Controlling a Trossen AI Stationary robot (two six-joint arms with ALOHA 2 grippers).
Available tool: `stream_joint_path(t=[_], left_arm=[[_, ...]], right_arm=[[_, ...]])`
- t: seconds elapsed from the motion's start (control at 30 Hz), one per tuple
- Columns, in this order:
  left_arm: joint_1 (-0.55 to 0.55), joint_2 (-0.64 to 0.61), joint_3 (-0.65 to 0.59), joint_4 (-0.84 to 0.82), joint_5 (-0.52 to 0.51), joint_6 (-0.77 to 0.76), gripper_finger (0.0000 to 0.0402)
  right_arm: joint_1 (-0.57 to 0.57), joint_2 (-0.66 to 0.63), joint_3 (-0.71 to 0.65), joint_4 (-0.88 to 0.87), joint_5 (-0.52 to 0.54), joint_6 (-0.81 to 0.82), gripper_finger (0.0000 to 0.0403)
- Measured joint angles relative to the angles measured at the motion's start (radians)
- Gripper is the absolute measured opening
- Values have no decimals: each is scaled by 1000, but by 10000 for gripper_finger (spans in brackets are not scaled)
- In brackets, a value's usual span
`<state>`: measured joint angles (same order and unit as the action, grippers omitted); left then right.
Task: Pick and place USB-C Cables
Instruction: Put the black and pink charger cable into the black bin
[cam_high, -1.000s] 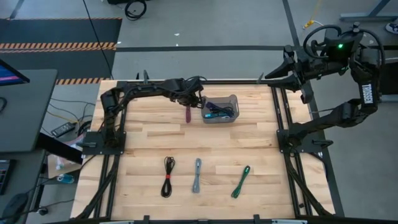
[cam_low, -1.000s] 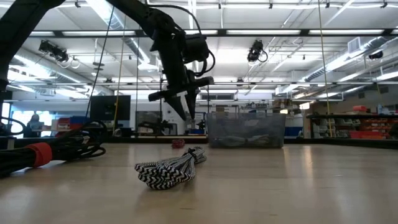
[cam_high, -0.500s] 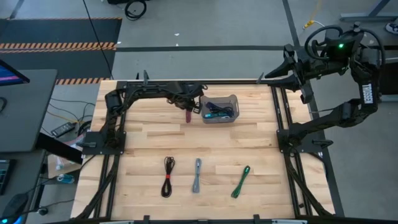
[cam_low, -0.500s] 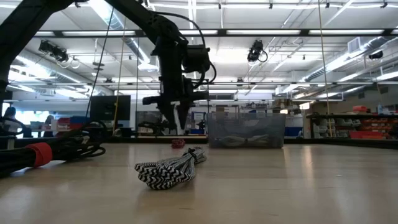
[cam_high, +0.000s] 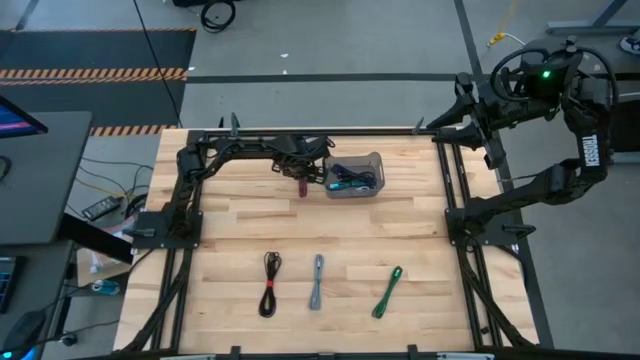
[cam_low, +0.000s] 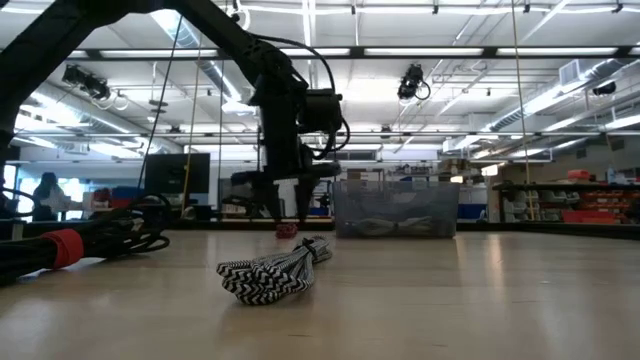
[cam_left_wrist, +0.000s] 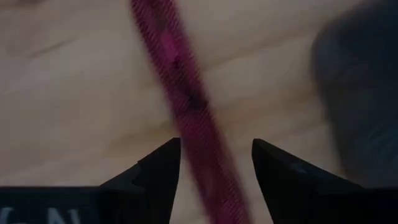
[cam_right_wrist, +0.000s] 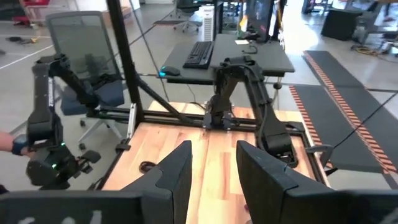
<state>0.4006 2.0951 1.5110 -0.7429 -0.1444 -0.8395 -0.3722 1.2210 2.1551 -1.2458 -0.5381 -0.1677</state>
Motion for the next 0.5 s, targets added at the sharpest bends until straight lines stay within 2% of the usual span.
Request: stream_joint_path(t=[0.2,0.37,0.5], left_arm=[[-5,35,1,61,26,-85,212],[-13,61,6,75,64,-88,211],[-15,62,5,75,56,-80,185]], right_arm=[[0,-10,0,-39,-42,-3,132],[0,-23,0,-58,-42,8,132],[0,-34,0,-58,-41,16,132]])
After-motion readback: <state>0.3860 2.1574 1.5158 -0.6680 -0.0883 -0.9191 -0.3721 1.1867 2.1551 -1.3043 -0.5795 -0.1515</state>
